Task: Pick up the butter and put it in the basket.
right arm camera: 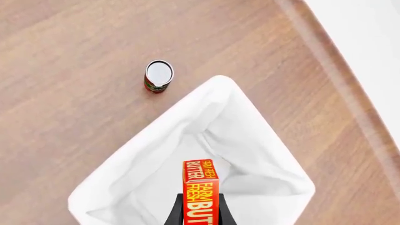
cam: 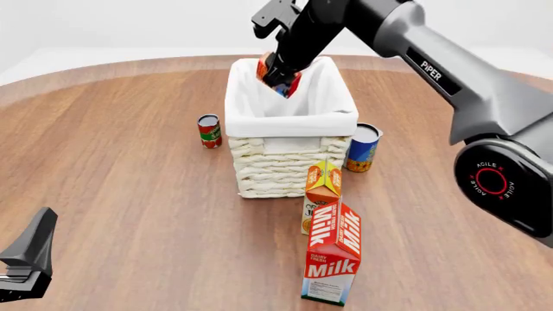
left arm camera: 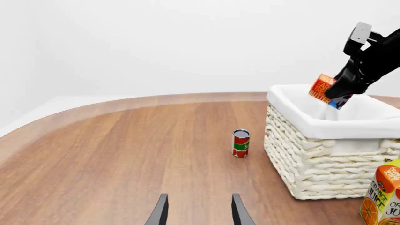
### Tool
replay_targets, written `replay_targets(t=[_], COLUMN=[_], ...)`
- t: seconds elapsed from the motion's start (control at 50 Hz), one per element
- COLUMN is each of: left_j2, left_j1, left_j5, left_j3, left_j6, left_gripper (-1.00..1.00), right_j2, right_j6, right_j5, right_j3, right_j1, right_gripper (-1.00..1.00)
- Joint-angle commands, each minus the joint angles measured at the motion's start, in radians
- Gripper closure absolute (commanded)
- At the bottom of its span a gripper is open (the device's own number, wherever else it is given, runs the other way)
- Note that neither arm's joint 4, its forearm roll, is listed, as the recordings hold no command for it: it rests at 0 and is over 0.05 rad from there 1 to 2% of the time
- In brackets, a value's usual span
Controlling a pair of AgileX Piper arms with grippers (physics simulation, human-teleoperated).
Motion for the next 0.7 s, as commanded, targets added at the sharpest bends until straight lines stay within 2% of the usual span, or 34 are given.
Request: replay_targets(t=[0.02, 0.5, 0.56, 0.6, 0.62, 0.7], left_j2=[0.0, 0.0, 0.0, 0.0, 0.0, 0.0], left_j1=[0.0, 0.0, 0.0, 0.0, 0.0, 0.0], left_j5=[0.0, 0.0, 0.0, 0.0, 0.0, 0.0], left_j3=[0.0, 0.0, 0.0, 0.0, 0.0, 0.0], left_j6=[0.0, 0.0, 0.0, 0.0, 0.0, 0.0], left_gripper=[-1.0, -1.0, -1.0, -1.0, -1.0, -1.0], right_j2=[0.017, 0.027, 0.047, 0.054, 0.069, 0.067], right_j6=[0.01, 0.013, 0.014, -0.004, 0.005, 0.002], right_j5=[0.007, 0.009, 0.022, 0.011, 0.033, 0.028], right_j3=[-0.049, -0.051, -0.089, -0.109, -0.137, -0.135], right_j1=[-0.001, 0.002, -0.003, -0.011, -0.011, -0.011], right_gripper=[1.0, 1.0, 1.0, 1.0, -1.0, -1.0])
